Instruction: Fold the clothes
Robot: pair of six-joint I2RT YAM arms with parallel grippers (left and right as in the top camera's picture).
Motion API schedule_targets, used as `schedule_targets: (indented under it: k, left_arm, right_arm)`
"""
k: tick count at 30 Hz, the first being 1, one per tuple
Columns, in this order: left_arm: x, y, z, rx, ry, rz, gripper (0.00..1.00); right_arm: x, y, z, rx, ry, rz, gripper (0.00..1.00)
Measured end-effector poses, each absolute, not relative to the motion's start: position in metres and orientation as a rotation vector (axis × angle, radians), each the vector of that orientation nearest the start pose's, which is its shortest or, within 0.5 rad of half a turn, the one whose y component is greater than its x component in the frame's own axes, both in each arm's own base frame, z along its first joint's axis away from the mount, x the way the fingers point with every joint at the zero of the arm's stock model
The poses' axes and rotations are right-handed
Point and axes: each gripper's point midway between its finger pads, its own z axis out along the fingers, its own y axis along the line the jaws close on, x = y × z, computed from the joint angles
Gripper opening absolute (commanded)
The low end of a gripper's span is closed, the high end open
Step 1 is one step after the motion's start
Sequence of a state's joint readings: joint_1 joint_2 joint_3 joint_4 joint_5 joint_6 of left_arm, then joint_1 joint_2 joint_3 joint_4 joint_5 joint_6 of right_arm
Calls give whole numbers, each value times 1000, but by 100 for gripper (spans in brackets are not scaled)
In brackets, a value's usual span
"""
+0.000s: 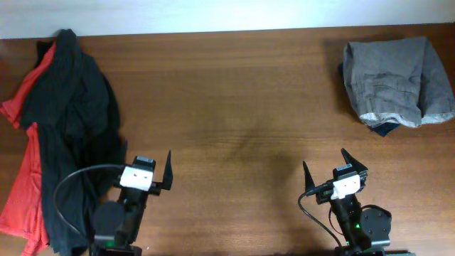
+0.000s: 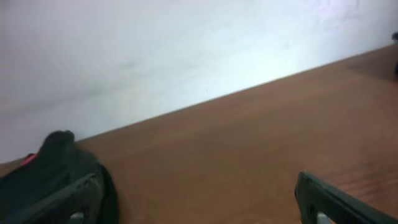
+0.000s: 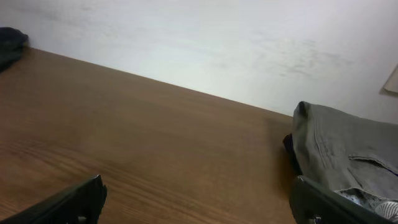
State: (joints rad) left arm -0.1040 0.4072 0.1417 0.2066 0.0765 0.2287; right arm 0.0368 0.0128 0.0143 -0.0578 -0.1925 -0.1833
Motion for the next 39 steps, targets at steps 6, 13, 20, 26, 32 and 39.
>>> schedule_targets:
  k: [6, 13, 20, 26, 32, 39]
  left_arm:
    - [265, -31, 187, 295, 1563, 61, 99]
    - [261, -24, 178, 284, 1553, 66, 99]
    - [255, -19, 165, 277, 1606, 66, 99]
    - [248, -16, 148, 269, 1671, 62, 99]
    - [246, -14, 160, 257, 1619, 79, 99]
    - [246, -14, 161, 258, 1617, 79, 99]
  right_arm:
    - [242, 42, 164, -324, 1594, 44, 98]
    - [242, 42, 164, -324, 1594, 44, 99]
    - [242, 42, 164, -325, 1593, 44, 98]
    - [242, 42, 164, -325, 1593, 44, 99]
    - [242, 42, 164, -324, 1594, 45, 99]
    - [242, 42, 164, -324, 1594, 44, 98]
